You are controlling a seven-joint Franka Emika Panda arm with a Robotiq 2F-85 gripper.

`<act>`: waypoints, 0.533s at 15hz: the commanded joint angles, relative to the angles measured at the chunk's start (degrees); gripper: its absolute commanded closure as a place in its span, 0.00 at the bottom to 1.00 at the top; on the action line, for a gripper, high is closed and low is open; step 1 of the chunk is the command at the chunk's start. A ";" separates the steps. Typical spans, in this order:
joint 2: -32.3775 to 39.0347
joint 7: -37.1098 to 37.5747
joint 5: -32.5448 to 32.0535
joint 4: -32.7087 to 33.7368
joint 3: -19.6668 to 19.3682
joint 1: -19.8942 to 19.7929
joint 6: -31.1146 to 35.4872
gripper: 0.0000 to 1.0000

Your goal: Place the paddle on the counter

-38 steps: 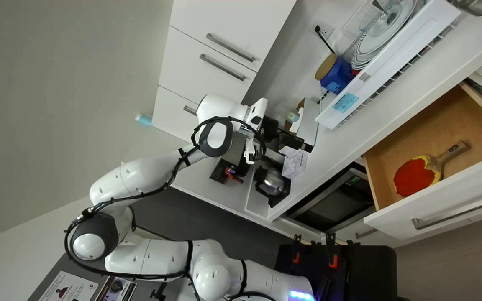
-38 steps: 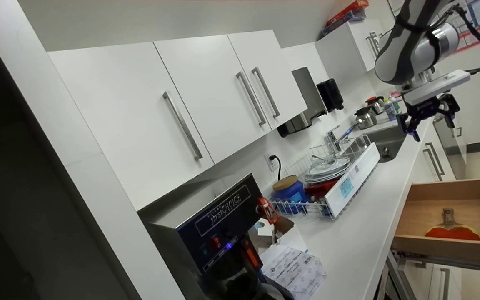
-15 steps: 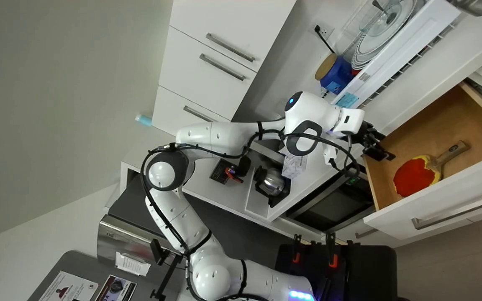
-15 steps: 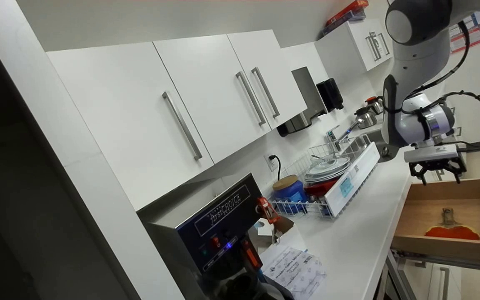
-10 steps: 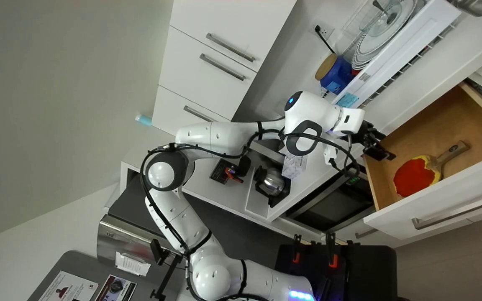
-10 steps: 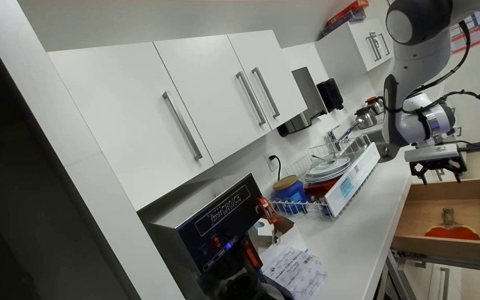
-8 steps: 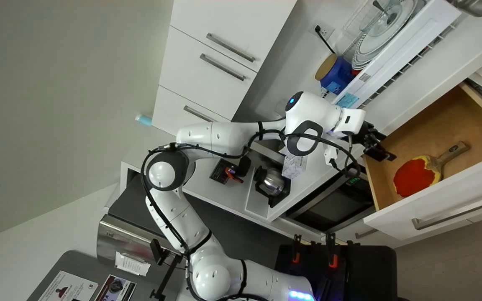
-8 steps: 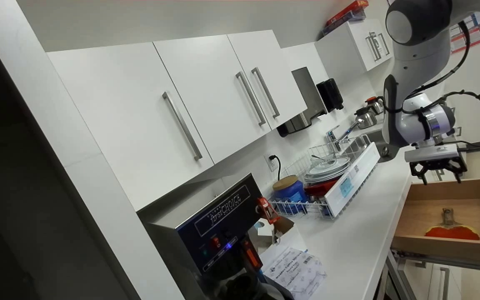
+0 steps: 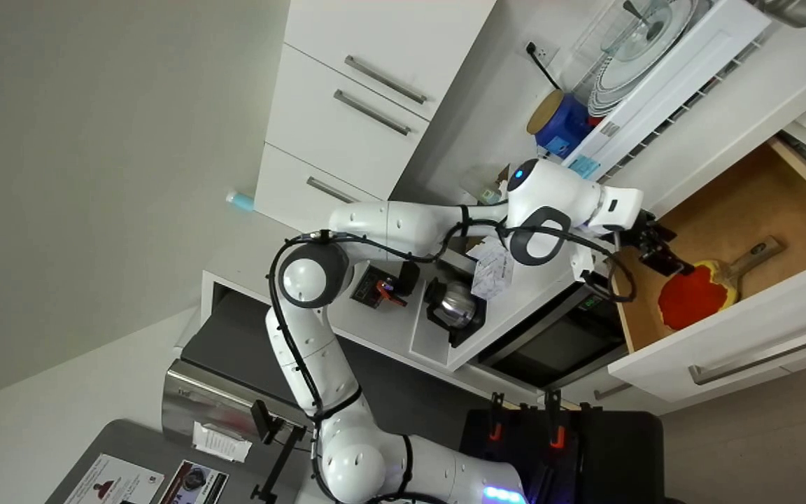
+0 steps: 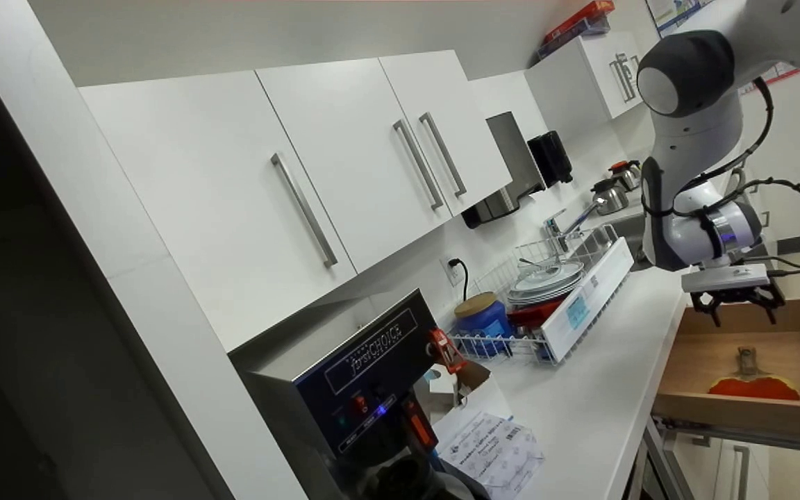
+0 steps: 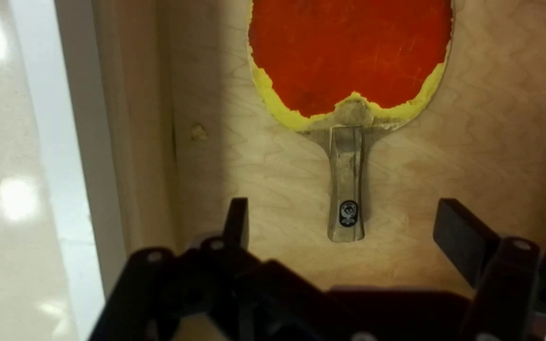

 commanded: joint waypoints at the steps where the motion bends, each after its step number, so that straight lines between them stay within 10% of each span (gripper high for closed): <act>1: 5.99 -1.56 3.16 5.54 2.41 -2.46 2.06 0.00; 8: 14.70 -1.56 5.05 14.21 4.64 -5.05 2.87 0.00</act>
